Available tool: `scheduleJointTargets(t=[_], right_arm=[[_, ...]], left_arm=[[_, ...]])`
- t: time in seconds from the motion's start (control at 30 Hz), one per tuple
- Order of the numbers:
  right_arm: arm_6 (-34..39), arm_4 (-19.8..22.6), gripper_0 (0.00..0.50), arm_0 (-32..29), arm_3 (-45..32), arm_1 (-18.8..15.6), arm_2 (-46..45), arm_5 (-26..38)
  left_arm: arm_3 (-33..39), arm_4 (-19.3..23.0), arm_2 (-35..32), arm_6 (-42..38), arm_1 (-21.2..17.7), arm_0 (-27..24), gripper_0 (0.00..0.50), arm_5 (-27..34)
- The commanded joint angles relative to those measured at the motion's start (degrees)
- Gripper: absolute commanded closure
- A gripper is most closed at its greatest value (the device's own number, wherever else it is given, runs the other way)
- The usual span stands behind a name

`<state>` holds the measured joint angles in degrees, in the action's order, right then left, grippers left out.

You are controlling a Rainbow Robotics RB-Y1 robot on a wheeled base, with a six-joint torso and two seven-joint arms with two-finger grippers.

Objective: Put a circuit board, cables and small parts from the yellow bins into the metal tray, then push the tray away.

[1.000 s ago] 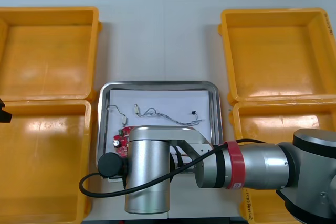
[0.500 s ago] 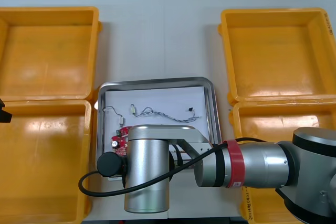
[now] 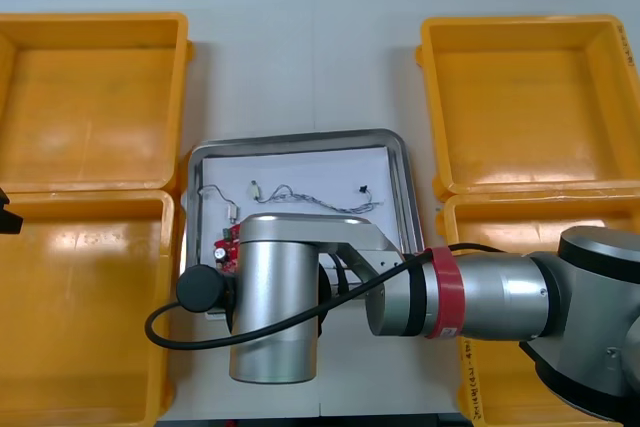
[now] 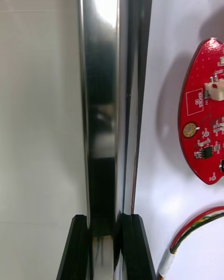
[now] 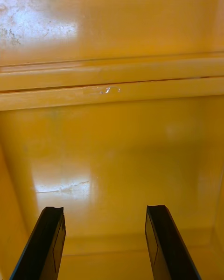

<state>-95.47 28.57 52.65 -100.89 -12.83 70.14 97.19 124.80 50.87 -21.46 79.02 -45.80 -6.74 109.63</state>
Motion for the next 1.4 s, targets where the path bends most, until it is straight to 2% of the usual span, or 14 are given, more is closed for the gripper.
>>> scheduleJointTargets(t=[0.03, 0.8, 1.07, 1.4], right_arm=[[-0.5, -1.5, 0.500, 3.1, -0.5, 1.7, -2.9, 1.2], [-3.6, -2.0, 0.500, 9.8, 5.8, 1.8, -5.6, 0.4], [-4.9, -2.0, 0.500, 11.9, 9.3, 1.8, -6.6, -1.9], [-6.7, -1.8, 0.500, 14.9, 16.2, 1.8, -6.8, -8.4]], left_arm=[[1.7, -0.5, -1.8, 4.6, 0.4, 0.9, 0.000, 0.4], [1.7, -0.5, -1.8, 4.6, 0.4, 0.9, 0.000, 0.4], [1.7, -0.5, -1.8, 4.6, 0.4, 0.9, 0.000, 0.4], [1.7, -0.5, -1.8, 4.6, 0.4, 0.9, 0.000, 0.4]])
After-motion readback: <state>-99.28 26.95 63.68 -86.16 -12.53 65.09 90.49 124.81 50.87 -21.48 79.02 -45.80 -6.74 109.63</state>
